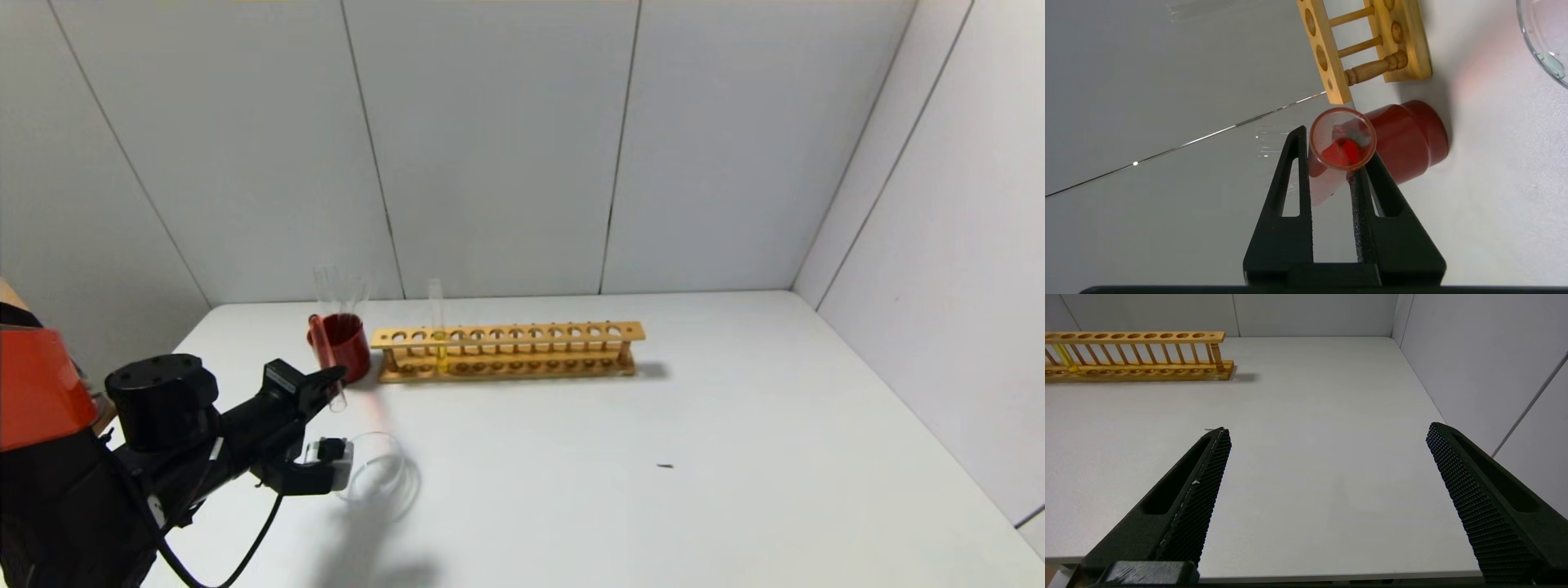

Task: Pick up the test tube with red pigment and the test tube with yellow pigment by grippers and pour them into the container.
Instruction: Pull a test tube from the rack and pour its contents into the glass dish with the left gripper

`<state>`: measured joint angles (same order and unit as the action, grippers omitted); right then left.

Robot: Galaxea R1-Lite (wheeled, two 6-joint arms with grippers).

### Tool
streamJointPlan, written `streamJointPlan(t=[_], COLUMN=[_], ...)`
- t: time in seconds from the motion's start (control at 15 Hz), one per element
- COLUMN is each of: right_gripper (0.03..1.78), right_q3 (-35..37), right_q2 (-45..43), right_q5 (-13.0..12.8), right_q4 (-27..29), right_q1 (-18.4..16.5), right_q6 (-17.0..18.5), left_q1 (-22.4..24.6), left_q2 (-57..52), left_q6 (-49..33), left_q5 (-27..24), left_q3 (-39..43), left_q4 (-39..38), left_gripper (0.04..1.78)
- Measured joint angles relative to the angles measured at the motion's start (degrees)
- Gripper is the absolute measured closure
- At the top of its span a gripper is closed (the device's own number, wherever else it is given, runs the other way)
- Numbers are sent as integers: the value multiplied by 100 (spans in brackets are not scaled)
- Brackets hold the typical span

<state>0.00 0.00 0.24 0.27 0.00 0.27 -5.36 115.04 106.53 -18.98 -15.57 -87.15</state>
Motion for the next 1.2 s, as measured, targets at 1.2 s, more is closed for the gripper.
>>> streamJointPlan(t=[1.2], right_gripper=[6], right_q3=[0], right_q2=[0], right_q5=[0], right_q4=[0], right_q1=[0], right_q6=[0], left_q1=[10], left_q2=[262], left_q6=[1133], left_q5=[-96], left_q3=[-273], left_q4=[0], left_gripper=[150])
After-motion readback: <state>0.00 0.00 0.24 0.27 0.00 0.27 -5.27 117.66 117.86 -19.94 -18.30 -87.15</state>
